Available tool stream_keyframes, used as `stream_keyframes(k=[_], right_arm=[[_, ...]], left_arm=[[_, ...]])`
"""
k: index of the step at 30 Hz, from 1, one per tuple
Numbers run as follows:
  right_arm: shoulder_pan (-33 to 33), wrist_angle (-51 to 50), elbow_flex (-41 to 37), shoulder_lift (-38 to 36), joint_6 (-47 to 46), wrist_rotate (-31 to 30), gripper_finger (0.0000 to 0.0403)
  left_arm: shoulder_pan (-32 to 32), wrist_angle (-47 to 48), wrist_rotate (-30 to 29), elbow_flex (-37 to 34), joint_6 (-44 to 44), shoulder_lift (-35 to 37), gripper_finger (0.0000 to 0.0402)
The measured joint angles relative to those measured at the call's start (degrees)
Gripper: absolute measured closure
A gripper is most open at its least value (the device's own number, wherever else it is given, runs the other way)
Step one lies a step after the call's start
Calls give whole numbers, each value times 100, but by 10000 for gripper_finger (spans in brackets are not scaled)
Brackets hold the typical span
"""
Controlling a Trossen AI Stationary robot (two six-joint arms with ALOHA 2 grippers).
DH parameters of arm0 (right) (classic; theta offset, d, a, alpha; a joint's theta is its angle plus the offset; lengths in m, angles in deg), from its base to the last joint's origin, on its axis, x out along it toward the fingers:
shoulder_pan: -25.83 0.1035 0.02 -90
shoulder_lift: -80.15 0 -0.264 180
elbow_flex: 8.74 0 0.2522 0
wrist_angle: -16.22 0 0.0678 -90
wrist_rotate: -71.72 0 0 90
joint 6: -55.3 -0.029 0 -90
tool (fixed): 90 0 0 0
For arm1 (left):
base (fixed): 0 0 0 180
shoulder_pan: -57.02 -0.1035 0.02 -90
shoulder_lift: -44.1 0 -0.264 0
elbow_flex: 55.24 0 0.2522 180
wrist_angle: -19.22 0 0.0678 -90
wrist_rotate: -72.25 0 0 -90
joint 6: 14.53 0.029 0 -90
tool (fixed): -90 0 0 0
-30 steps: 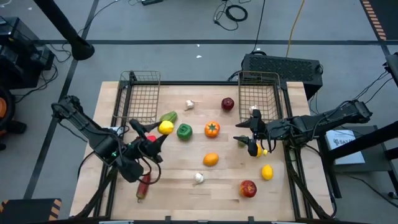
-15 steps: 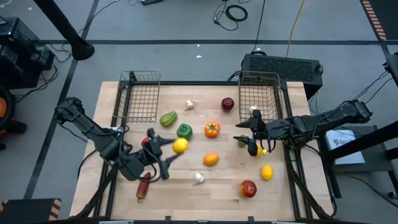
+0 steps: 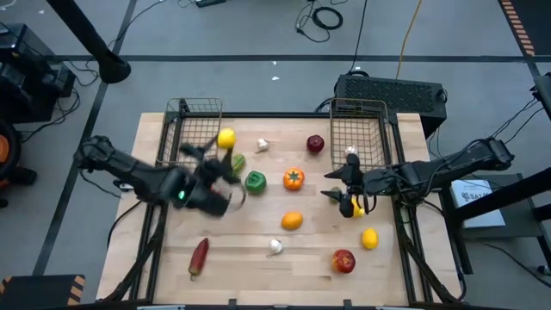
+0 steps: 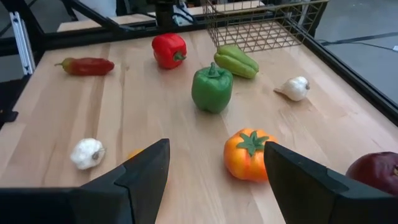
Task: Sort produce into baskets
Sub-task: Put the bottom left lemon into the left wire basket
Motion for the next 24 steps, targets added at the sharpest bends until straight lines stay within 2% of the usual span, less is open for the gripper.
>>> stream_keyframes(k=[4, 9, 14, 20, 24], right_arm=[[-2, -18, -2, 59, 14, 0, 151], [-11, -56, -2, 90, 37, -2, 151], [-11, -60, -2, 98, 33, 0, 151], [-11, -61, -2, 98, 57, -1, 151], [-11, -62, -2, 98, 59, 0, 151]], left_arm=[[-1224, 1244, 1163, -69, -861, -24, 169], [-2662, 1497, 2118, -219, -550, -27, 169], [-3855, 836, 3339, -257, 445, -70, 169], [-4954, -130, 5445, -257, 1844, -66, 169], [-5635, -396, 6106, -257, 2085, -64, 169]])
